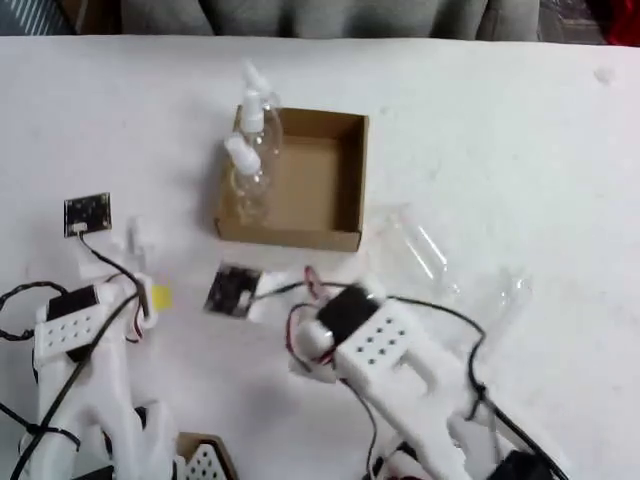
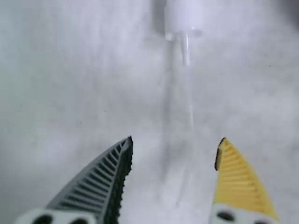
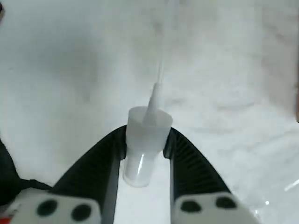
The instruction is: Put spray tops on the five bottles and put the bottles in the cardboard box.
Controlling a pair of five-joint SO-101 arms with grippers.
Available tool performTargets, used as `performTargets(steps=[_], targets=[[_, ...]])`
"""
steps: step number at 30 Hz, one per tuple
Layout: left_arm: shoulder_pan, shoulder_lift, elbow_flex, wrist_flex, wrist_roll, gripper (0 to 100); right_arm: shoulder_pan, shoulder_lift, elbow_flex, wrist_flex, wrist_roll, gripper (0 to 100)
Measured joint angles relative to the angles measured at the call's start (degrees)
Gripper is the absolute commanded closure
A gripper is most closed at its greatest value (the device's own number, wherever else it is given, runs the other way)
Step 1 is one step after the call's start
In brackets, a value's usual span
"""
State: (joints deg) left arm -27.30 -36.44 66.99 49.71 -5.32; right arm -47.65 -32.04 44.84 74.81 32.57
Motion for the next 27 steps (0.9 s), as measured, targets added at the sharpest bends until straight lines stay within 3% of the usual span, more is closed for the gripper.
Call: performTargets(steps=[7,12,17,22,27], targets=[[0.0,0.0,0.0,0.0,0.0,74,-4.0,6.0,3.0,-5.7,-0.2,80.3],[0.0,0.0,0.0,0.0,0.0,74,-4.0,6.9,3.1,-5.6,0.0,80.0],[0.0,0.0,0.0,0.0,0.0,74,-3.1,2.4,0.3,2.4,0.0,80.0],[0.0,0.0,0.0,0.0,0.0,74,6.9,-7.0,-4.7,10.9,0.0,80.1],[0.0,0.0,0.0,0.0,0.0,74,22.7,-16.6,-5.3,15.3,0.0,80.1]])
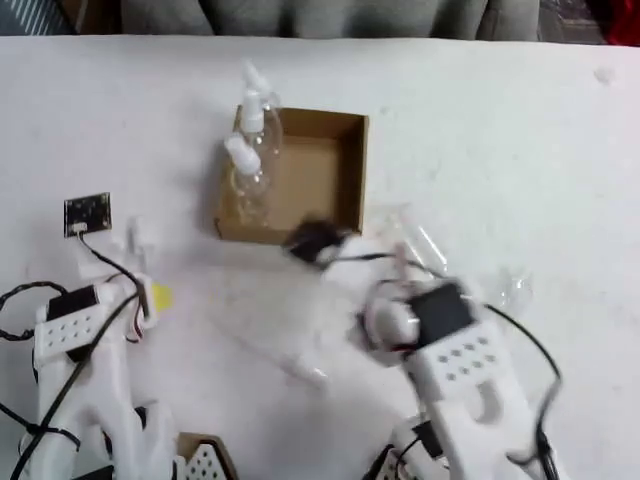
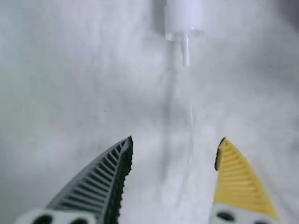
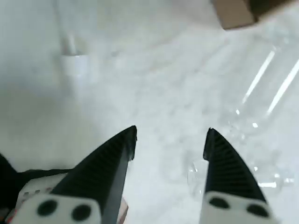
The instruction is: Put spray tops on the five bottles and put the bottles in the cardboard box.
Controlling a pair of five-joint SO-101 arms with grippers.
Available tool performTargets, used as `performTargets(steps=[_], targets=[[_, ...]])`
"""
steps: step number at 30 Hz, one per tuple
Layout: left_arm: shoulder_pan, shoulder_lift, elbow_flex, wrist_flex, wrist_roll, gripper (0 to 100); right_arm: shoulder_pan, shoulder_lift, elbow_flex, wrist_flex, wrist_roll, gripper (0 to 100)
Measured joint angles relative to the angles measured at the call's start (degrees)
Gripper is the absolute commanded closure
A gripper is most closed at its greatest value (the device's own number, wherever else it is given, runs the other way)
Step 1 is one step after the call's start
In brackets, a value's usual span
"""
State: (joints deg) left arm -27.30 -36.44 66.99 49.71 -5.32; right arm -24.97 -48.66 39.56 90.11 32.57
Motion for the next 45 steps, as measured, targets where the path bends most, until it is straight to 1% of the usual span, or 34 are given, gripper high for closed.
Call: performTargets(steps=[5,8,10,12,14,16,18,21,27,30,33,37,41,43,45], targets=[[0.0,0.0,0.0,0.0,0.0,74,19.8,-7.2,0.7,0.7,0.0,80.1],[0.0,0.0,0.2,0.0,0.0,74,32.0,-10.8,4.6,0.0,0.0,80.1],[0.0,0.0,0.4,0.0,0.0,74,38.9,-13.3,7.7,-1.8,0.0,80.1],[0.0,0.0,0.4,0.0,0.0,74,45.8,-15.5,11.9,-5.7,0.0,80.1],[0.0,0.0,0.4,0.0,0.0,74,52.0,-17.2,17.2,-11.7,-0.1,80.1],[0.0,0.0,0.4,0.0,0.0,74,57.0,-18.7,23.3,-18.3,-0.2,80.4],[0.0,0.0,0.4,0.0,0.0,74,60.6,-19.9,28.9,-23.4,-0.2,83.3],[0.0,0.0,0.4,0.0,0.0,74,62.2,-20.5,33.8,-25.7,-0.2,89.6],[0.0,0.0,0.4,0.0,0.0,74,62.5,-19.7,35.4,-27.3,-4.0,94.0],[0.0,0.0,0.4,0.0,0.0,74,63.0,-16.9,38.0,-30.6,-4.3,97.2],[0.0,0.0,0.4,0.0,0.0,74,63.5,-13.9,39.2,-35.6,-4.3,97.8],[1.1,0.0,0.0,0.1,0.0,74,64.9,-9.5,39.2,-38.0,-4.3,97.8],[3.5,0.0,-6.2,6.1,-0.4,74,64.9,-4.7,39.2,-41.1,-4.6,97.8],[6.0,0.0,-10.1,9.8,-4.0,74,64.9,-2.3,38.5,-41.9,-6.0,97.8],[9.3,0.0,-14.1,13.8,-9.1,74,64.9,-0.1,37.4,-42.8,-7.0,97.8]])
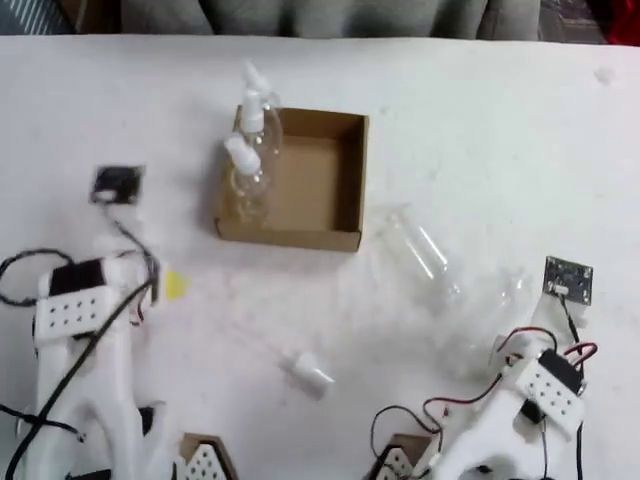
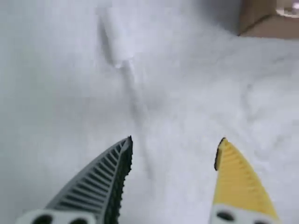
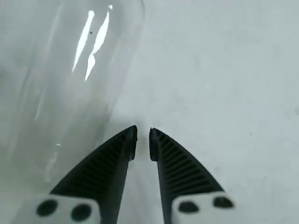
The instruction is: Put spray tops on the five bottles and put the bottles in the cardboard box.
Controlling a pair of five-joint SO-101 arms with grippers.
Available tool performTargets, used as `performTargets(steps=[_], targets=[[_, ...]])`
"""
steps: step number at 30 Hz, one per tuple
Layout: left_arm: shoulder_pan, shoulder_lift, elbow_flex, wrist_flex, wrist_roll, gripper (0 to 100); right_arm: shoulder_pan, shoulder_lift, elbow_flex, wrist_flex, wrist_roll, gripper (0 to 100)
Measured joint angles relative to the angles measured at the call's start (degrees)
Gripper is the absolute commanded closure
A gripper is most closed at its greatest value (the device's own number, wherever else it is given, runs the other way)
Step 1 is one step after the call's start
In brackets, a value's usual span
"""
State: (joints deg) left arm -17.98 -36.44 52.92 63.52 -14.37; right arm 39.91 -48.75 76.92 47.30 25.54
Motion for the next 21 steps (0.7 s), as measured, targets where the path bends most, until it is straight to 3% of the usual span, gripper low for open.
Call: performTargets(steps=[8,16,21], targets=[[14.1,0.0,-9.9,14.4,-24.7,74,0.0,6.6,-2.9,-1.1,-0.6,97.8],[33.4,0.0,-7.8,26.9,-51.9,74,0.0,6.9,-2.9,-1.1,-0.6,97.8],[49.2,0.0,-6.8,27.8,-52.2,74,0.0,6.9,-2.9,-1.1,-0.6,97.8]])
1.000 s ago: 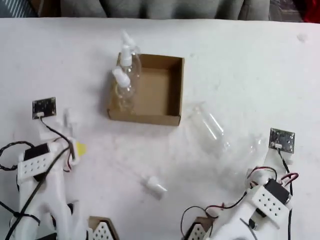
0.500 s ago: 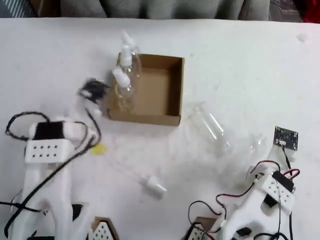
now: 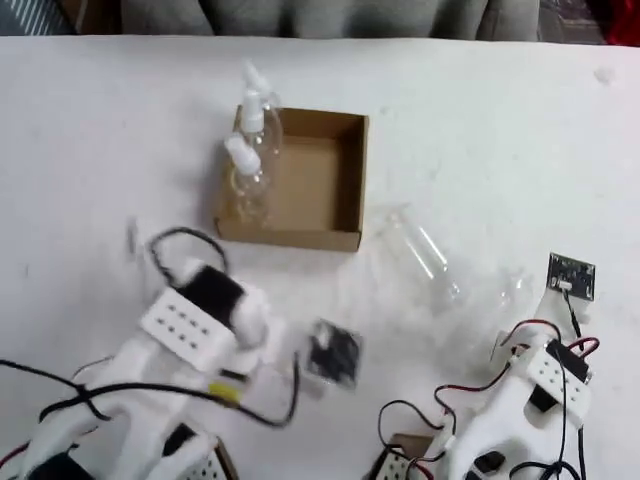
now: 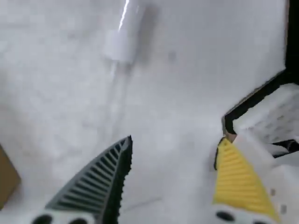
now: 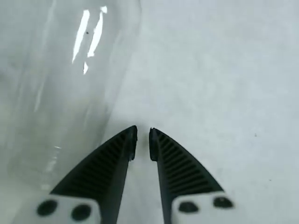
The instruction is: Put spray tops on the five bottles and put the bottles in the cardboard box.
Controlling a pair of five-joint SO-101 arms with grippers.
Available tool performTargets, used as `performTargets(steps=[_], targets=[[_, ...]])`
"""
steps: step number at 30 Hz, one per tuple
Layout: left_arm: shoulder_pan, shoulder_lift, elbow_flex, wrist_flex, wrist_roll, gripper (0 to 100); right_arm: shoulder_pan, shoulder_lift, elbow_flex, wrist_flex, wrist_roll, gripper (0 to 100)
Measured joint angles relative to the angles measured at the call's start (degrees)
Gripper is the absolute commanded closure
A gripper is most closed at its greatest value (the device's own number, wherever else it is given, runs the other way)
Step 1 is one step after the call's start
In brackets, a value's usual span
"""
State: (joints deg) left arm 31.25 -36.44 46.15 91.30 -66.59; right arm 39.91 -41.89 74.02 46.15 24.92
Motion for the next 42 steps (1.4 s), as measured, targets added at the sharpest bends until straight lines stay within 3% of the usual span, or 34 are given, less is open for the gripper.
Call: performTargets(steps=[5,8,20,42], targets=[[12.0,0.0,1.1,-8.4,10.3,74,0.0,0.0,0.0,0.0,0.0,97.8],[15.6,0.0,5.0,-13.5,11.7,74,0.0,0.0,0.0,0.0,0.0,97.8],[14.3,0.0,17.3,-32.7,11.3,74,0.0,0.0,0.0,0.0,0.0,98.0],[9.0,0.0,24.1,-48.9,12.2,74,0.0,0.4,0.0,0.0,0.0,97.8]])
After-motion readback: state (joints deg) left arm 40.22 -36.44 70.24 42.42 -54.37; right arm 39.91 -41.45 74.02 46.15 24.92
